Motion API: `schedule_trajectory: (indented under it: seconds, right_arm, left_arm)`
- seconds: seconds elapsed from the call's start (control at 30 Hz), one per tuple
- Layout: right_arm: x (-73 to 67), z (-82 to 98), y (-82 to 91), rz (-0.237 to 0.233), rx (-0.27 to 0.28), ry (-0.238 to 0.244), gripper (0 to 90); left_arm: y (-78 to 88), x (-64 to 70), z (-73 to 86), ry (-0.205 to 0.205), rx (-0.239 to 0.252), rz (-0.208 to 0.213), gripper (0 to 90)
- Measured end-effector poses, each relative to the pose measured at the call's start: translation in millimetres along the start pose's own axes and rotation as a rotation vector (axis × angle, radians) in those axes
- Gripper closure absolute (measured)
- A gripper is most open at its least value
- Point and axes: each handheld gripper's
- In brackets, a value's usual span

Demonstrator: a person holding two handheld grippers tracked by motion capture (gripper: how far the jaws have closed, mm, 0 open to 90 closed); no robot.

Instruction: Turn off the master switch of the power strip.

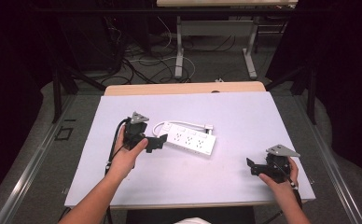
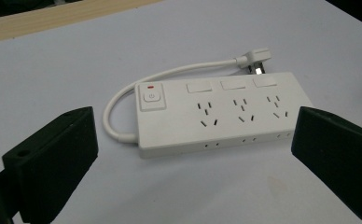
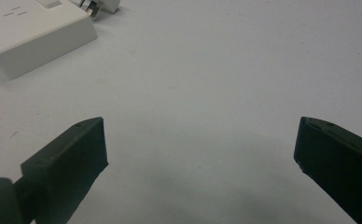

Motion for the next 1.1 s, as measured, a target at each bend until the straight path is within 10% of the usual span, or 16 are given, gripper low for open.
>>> schedule_trajectory:
  seconds: [1.1]
  right_arm:
    - [-1.1, -0.6, 0.8, -0.007, 0.011, 0.006, 2.1]
  left_arm:
    - [43.7, -26.8, 81.4, 0.161, -0.001, -0.087, 1.3]
Point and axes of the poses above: each handheld gripper's, and its own axes: y roughly backward along the jaws, z roughly out of its underside, x roughly to its right, and after that the axes turned 15 degrees about -y, right-handed
